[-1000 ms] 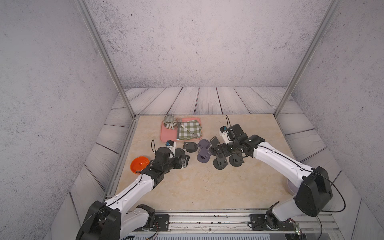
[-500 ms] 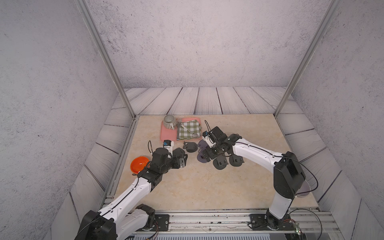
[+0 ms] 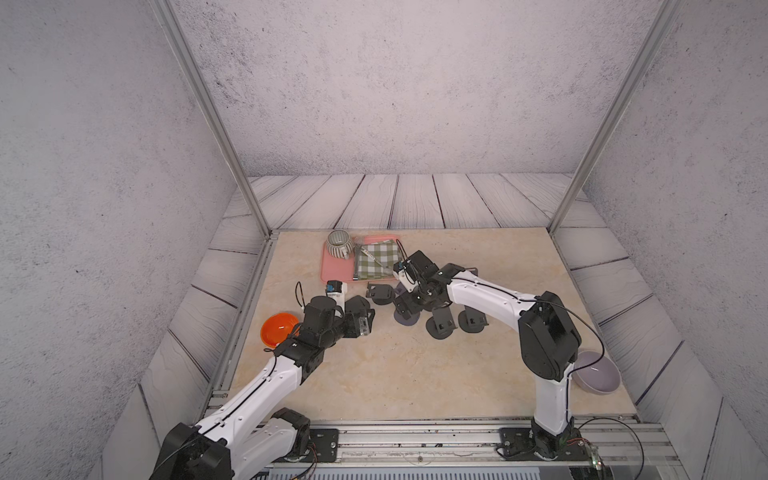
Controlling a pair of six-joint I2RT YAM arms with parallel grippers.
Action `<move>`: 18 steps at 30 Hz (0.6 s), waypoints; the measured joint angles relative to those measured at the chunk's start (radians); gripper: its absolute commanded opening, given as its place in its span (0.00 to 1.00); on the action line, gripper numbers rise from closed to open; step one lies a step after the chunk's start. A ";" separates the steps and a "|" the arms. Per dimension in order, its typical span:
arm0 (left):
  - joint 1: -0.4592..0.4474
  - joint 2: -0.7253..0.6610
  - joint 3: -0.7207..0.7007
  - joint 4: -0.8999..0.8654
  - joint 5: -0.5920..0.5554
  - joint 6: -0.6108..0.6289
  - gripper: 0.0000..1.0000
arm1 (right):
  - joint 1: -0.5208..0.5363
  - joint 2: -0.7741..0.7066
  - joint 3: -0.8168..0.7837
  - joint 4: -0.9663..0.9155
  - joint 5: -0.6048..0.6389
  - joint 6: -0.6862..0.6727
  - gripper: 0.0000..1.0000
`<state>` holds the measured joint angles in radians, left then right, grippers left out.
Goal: Open the phone stand
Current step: Pick up the phone stand at the center of the board.
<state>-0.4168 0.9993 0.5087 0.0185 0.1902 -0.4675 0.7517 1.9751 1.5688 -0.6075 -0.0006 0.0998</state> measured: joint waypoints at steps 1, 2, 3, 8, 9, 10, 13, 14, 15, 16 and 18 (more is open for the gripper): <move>0.000 0.000 -0.003 -0.001 0.010 0.000 0.98 | 0.000 0.012 0.006 0.001 0.000 0.000 0.99; 0.000 0.000 -0.005 -0.001 0.019 0.001 0.98 | 0.000 0.021 0.010 0.002 0.002 0.000 0.99; 0.000 0.000 -0.008 -0.001 0.030 0.003 0.99 | 0.000 0.031 0.012 0.003 0.003 0.000 0.99; 0.000 -0.017 -0.029 0.007 0.077 0.008 0.98 | 0.000 0.073 0.026 0.007 0.012 0.000 0.99; 0.000 -0.022 -0.036 0.009 0.085 0.009 0.98 | 0.000 0.084 0.034 0.008 0.014 0.000 0.99; 0.000 -0.026 -0.043 0.008 0.090 0.009 0.98 | 0.000 0.094 0.041 0.009 0.014 0.000 0.99; 0.000 -0.035 -0.056 0.008 0.095 0.009 0.98 | 0.000 0.117 0.056 0.011 0.016 -0.003 0.91; 0.000 -0.038 -0.059 0.008 0.095 0.009 0.98 | 0.000 0.122 0.060 0.011 0.018 -0.004 0.88; 0.000 -0.042 -0.060 0.008 0.095 0.009 0.98 | 0.000 0.127 0.061 0.013 0.019 -0.004 0.83; 0.000 -0.047 -0.061 0.008 0.095 0.010 0.98 | 0.000 0.129 0.061 0.014 0.019 -0.003 0.79; 0.000 -0.053 -0.064 0.011 0.095 0.010 0.98 | 0.000 0.131 0.061 0.014 0.019 -0.004 0.71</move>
<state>-0.4168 0.9459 0.4450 0.0299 0.2852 -0.4580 0.7517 2.1063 1.6302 -0.5938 0.0185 0.0959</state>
